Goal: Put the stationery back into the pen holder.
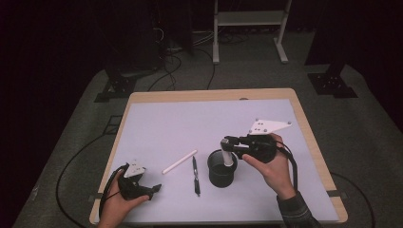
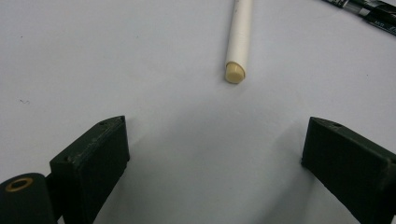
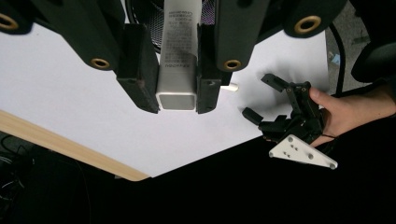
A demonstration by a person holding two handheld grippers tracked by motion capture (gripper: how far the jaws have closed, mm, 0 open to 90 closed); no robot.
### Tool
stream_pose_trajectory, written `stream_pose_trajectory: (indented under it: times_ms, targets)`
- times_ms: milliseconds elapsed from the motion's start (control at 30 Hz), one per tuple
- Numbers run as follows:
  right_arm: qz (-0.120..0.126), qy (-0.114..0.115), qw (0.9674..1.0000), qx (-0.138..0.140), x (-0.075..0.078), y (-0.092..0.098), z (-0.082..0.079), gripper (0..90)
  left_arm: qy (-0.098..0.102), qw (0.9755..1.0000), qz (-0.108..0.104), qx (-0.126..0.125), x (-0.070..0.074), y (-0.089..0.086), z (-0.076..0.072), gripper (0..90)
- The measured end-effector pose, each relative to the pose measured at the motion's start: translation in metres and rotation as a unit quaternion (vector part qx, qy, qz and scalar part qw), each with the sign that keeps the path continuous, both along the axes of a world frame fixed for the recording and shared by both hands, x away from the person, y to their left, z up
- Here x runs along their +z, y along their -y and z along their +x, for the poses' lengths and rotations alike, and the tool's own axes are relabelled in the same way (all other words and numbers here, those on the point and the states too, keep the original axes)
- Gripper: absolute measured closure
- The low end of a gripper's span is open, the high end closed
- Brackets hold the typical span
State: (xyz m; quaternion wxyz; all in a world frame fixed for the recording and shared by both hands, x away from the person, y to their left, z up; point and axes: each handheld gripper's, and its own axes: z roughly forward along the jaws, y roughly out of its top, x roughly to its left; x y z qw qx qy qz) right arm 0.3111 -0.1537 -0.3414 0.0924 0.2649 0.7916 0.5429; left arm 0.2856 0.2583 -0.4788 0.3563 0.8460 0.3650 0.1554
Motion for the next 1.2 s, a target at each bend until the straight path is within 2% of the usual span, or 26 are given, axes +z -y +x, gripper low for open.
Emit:
stream_pose_trajectory:
  times_ms: [533,1200]
  targets:
    - [-0.033,-0.021,0.9992,0.010,-0.024,-0.013,0.008,70.2,0.000,1.0000,-0.001,0.001,0.000,0.000,0.000,6.6]
    - [-0.060,-0.044,0.9970,0.020,-0.051,-0.021,0.012,70.2,0.002,1.0000,-0.001,0.000,0.000,0.000,0.000,6.6]
